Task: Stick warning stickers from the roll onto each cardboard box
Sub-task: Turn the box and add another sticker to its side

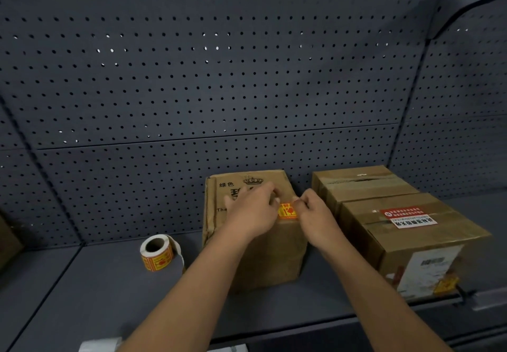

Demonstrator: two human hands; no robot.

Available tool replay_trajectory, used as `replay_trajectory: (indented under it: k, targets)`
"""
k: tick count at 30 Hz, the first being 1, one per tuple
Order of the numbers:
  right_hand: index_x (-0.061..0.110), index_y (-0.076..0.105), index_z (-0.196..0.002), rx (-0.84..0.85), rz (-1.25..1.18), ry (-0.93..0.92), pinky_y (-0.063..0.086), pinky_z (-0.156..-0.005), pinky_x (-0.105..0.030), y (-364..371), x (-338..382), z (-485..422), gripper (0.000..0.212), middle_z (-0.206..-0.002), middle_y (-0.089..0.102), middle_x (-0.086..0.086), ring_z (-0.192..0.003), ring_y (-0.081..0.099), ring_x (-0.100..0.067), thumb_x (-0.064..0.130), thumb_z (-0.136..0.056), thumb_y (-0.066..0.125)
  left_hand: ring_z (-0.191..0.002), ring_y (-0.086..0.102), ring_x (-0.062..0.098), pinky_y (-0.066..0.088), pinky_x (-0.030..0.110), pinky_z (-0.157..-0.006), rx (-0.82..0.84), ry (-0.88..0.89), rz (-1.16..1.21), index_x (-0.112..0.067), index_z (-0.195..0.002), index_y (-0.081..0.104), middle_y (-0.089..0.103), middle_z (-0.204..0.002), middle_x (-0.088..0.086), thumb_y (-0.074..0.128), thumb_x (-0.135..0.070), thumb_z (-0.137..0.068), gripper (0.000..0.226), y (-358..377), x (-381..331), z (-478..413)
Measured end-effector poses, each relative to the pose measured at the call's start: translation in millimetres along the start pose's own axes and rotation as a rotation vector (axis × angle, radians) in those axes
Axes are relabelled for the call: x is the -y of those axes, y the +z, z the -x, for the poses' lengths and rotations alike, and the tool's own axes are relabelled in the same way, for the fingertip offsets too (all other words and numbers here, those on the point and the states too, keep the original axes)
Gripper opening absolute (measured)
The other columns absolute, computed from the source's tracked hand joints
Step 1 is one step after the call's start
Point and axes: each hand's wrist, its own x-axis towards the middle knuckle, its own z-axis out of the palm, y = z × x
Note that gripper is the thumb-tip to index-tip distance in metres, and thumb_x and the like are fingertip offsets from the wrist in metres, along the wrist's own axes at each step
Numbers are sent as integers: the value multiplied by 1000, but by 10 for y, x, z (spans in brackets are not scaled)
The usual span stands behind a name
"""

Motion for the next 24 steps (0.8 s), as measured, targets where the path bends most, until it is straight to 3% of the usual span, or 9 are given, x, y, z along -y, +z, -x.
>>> replay_trajectory:
  k: [4,6,8,10,18,24]
  targets:
    - [14,52,-92,-79,8,29,44,-68,-39,6,-33,25,27,-81,55,-4,-75,54,-21,30,-110,39,-132,46,20,23,54,-113,-34,8,-41,-39,-133,56,64,-127,-12,44,-35,-107,29,41,-31,10]
    - [15,52,-89,-92,-8,38,49,-74,-43,-9,4,24,30,-82,56,-6,-78,57,-24,29,-110,36,-129,49,19,26,53,-111,-68,-5,-60,-37,-132,56,65,-123,-12,43,-44,-107,29,44,-17,9]
    - [17,52,-91,-68,60,7,50,-69,-45,-3,41,49,32,-81,60,-4,-74,59,-21,40,-109,38,-126,50,19,28,53,-109,-74,-18,-80,-38,-130,56,66,-121,-13,41,-57,-104,36,44,-11,12]
    - [18,50,-93,-51,103,-18,45,-61,-37,13,53,65,36,-77,58,0,-66,56,-17,50,-107,42,-126,49,19,29,53,-109,-61,-12,-97,-38,-131,55,66,-123,-12,41,-58,-104,37,42,-13,-3]
    - [14,49,-89,-9,-7,-29,40,-66,-36,-28,-39,25,32,-77,47,-1,-70,46,-15,37,-110,41,-129,44,19,24,49,-108,-1,50,-38,-41,-135,56,63,-133,-13,39,-42,-110,31,20,-1,1]
    - [16,53,-95,-32,60,-54,47,-63,-38,-49,23,129,42,-78,57,0,-69,55,-14,52,-108,37,-139,38,24,21,58,-115,66,74,-88,-42,-145,48,54,-145,-12,39,-61,-103,47,-26,45,32]
